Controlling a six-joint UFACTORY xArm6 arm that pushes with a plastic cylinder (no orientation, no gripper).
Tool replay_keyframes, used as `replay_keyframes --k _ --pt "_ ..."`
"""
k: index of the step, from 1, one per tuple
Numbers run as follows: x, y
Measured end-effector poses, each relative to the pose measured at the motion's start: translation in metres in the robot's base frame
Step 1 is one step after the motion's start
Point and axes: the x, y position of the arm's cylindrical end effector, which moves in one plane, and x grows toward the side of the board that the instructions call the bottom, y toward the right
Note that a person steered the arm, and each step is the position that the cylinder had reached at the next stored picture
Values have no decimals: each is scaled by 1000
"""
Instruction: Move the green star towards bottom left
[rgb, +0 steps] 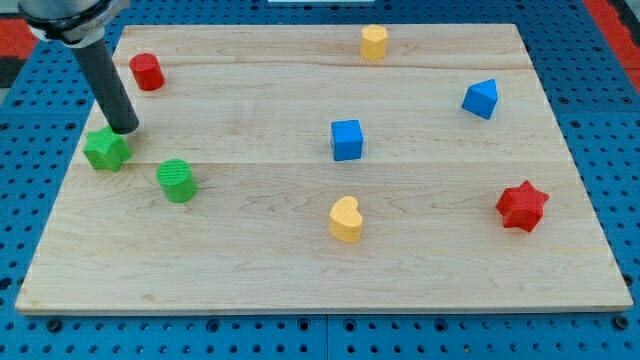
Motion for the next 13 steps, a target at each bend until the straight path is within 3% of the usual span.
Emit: replay_keyframes --k 1,2,4,6,7,8,10,11,12,13 --pt "2 -29" --pt "39 -3" --pt "34 20" --pt "97 12" --pt "97 12" --pt "93 27" --pt "145 49" --pt "147 103" --pt "195 92" --pt "207 44"
